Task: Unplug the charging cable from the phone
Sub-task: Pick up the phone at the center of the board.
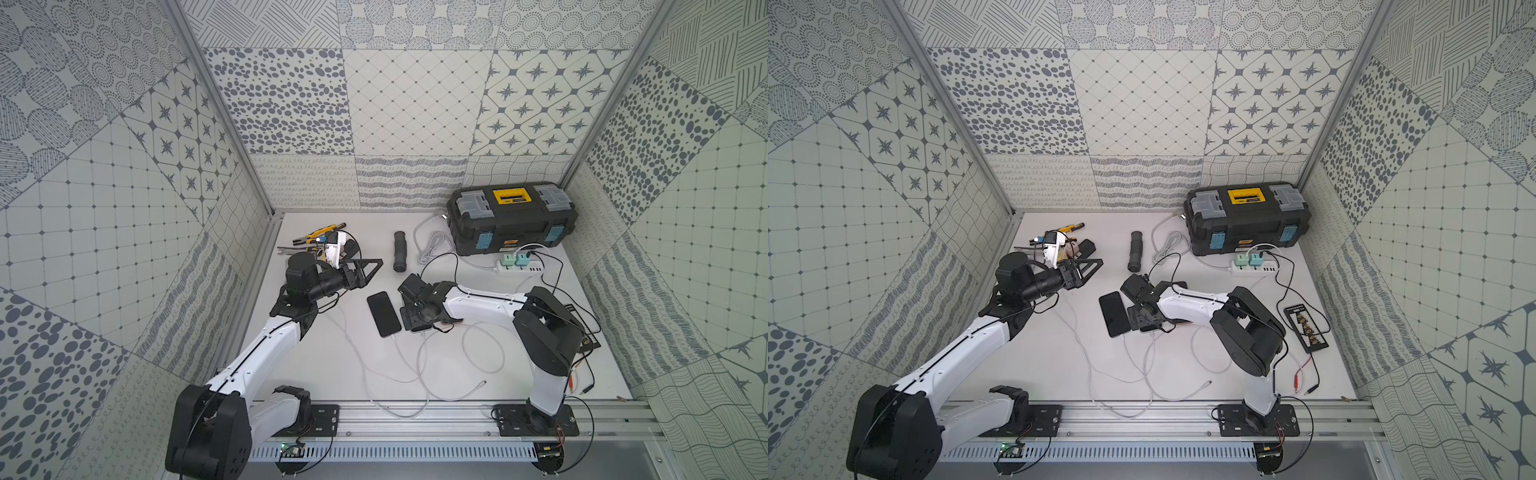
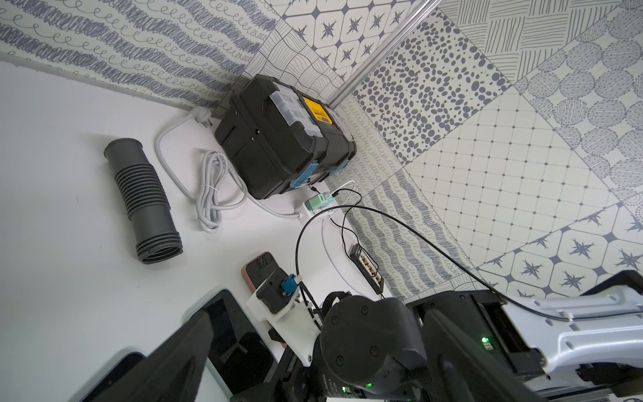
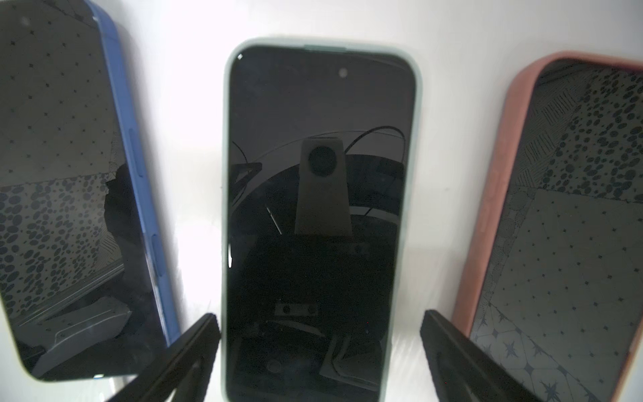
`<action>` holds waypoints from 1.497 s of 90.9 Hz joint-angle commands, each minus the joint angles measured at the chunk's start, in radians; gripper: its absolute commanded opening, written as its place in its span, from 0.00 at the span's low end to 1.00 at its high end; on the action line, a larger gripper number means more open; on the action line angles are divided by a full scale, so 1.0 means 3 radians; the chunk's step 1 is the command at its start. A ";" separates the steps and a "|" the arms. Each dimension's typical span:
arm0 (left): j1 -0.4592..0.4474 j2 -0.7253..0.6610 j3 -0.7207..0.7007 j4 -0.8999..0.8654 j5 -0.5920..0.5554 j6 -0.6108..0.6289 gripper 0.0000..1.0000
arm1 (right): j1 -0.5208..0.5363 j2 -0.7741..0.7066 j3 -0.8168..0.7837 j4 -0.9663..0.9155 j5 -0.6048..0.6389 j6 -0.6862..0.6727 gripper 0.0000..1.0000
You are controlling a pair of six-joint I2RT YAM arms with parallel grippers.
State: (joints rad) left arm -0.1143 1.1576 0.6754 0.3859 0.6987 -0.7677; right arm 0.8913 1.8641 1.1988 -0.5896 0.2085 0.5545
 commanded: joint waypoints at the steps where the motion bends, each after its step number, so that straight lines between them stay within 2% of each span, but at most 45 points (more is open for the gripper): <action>1: -0.0006 -0.0017 0.0034 -0.0014 -0.0011 0.0079 0.98 | 0.0025 0.0083 0.0077 0.0111 -0.0023 0.0046 0.90; 37: -0.0003 -0.0031 0.0034 -0.0027 -0.0015 0.0083 0.98 | 0.0032 0.0156 0.0054 0.0140 -0.0025 0.0044 0.84; 53: -0.0004 -0.0038 0.0039 -0.0029 -0.0018 0.0077 0.98 | 0.0025 0.0127 0.0055 0.0140 0.0024 0.0026 0.77; 81: -0.0005 -0.0046 0.0050 -0.0011 -0.0006 0.0054 0.98 | -0.0023 -0.0222 0.0059 0.0140 0.0128 -0.0100 0.64; 102: -0.0004 -0.0038 0.0050 0.0034 0.0026 0.0026 0.98 | -0.0118 -0.0538 0.0041 0.0142 0.0025 -0.0185 0.61; 117: -0.0003 -0.0001 0.0055 0.0141 0.0173 -0.0060 0.98 | -0.0233 -0.0804 -0.0069 0.0354 -0.0341 -0.0268 0.60; 136: -0.0008 0.0011 0.0054 0.0207 0.0259 -0.0129 0.98 | -0.0474 -0.1247 -0.0498 0.1117 -0.1365 -0.0354 0.59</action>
State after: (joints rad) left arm -0.1143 1.1553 0.6754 0.3740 0.7185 -0.7876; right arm 0.7795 1.5620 1.0958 -0.4507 -0.0055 0.4808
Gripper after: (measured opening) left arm 0.983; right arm 0.781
